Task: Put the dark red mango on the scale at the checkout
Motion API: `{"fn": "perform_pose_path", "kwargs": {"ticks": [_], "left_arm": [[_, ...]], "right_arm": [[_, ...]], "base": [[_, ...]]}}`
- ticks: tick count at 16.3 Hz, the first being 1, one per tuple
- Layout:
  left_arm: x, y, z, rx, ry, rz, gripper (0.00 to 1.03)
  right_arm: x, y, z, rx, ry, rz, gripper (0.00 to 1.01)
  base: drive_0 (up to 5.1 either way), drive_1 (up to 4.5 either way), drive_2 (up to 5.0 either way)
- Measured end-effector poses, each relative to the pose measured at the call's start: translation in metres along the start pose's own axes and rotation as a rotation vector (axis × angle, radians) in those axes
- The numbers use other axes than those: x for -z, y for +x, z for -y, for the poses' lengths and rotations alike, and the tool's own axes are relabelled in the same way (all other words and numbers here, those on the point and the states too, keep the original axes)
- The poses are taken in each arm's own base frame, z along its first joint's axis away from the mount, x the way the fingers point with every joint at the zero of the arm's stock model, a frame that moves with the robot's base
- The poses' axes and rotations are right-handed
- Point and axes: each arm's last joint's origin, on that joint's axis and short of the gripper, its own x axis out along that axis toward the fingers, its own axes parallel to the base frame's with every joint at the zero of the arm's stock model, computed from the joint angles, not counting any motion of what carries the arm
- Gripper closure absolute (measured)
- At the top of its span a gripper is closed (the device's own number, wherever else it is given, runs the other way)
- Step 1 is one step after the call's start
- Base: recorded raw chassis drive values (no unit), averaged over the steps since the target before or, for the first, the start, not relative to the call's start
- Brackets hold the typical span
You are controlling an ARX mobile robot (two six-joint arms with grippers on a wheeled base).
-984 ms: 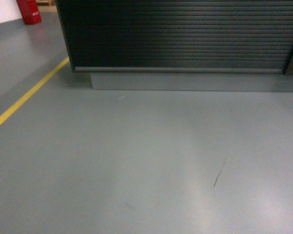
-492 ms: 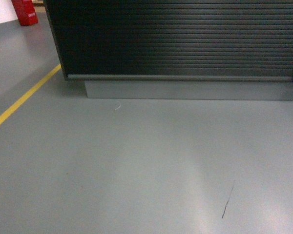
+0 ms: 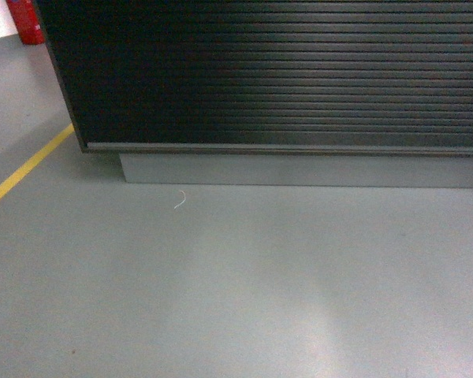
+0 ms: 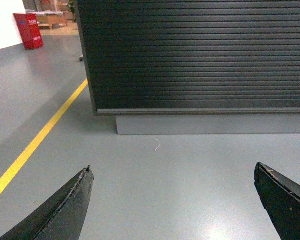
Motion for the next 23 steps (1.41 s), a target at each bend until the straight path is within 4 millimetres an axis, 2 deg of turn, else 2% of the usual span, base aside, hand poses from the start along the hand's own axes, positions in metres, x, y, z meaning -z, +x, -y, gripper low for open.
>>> {"fn": "perform_pose_path", "kwargs": {"ticks": [23], "left_arm": [[0.0001,0.0,0.0,0.0,0.0,-0.002,0.05]], "right_arm": [[0.0004,0.0,0.0,0.0,0.0,-0.004,0.03]], "base": [[0.1,4.38,-4.3]]}}
